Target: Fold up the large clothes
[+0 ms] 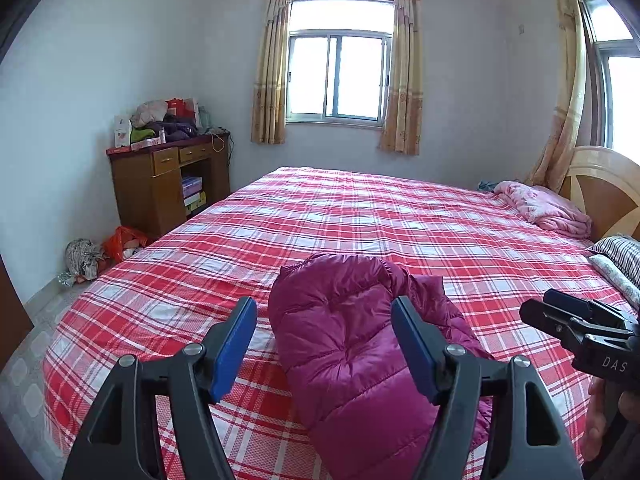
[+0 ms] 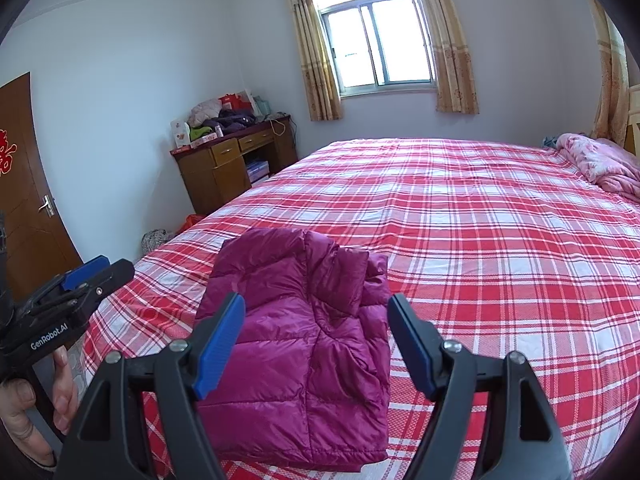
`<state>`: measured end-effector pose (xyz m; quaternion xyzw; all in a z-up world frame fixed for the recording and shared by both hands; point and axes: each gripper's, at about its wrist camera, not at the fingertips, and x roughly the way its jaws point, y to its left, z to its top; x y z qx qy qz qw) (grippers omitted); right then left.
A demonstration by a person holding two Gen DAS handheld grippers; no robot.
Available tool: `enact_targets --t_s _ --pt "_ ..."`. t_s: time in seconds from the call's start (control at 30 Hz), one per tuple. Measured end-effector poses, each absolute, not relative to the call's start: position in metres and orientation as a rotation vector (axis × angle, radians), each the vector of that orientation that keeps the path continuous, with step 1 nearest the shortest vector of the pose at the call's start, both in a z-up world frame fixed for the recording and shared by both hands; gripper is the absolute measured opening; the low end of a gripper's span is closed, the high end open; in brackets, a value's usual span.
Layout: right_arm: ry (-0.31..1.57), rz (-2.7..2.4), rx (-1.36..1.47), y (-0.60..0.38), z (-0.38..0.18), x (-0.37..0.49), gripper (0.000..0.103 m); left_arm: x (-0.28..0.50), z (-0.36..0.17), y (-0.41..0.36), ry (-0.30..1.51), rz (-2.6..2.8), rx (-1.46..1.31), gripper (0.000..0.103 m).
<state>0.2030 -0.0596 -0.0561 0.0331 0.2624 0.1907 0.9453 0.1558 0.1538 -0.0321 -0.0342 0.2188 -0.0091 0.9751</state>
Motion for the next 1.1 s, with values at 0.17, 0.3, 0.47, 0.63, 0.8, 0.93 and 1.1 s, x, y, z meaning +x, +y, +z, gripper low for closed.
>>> enact_targets --t_s 0.17,0.3,0.47,0.63,0.8,0.93,1.1 --pt "0.522 0.392 0.064 -0.0606 -0.0544 0.1968 0.079 0.1543 -0.0314 0.1539 0.439 -0.017 -0.069 0.071" --pt "0.521 0.394 0.065 -0.0608 -0.0543 0.1968 0.08 0.1542 -0.0321 0.1531 0.442 -0.016 -0.067 0.072" --pt "0.524 0.393 0.063 -0.0614 -0.0554 0.1959 0.08 0.1536 -0.0326 0.1526 0.446 -0.015 -0.065 0.072" --pt "0.523 0.392 0.064 -0.0623 -0.0558 0.1954 0.08 0.1536 -0.0329 0.1525 0.447 -0.014 -0.065 0.072" --pt "0.524 0.393 0.064 -0.0626 -0.0562 0.1957 0.08 0.1535 -0.0331 0.1523 0.447 -0.014 -0.066 0.073" --pt "0.524 0.391 0.066 -0.0629 -0.0565 0.1955 0.08 0.1535 -0.0344 0.1517 0.447 -0.014 -0.062 0.073" --pt "0.526 0.39 0.066 -0.0632 -0.0576 0.1955 0.081 0.1546 -0.0364 0.1512 0.453 -0.013 -0.064 0.073"
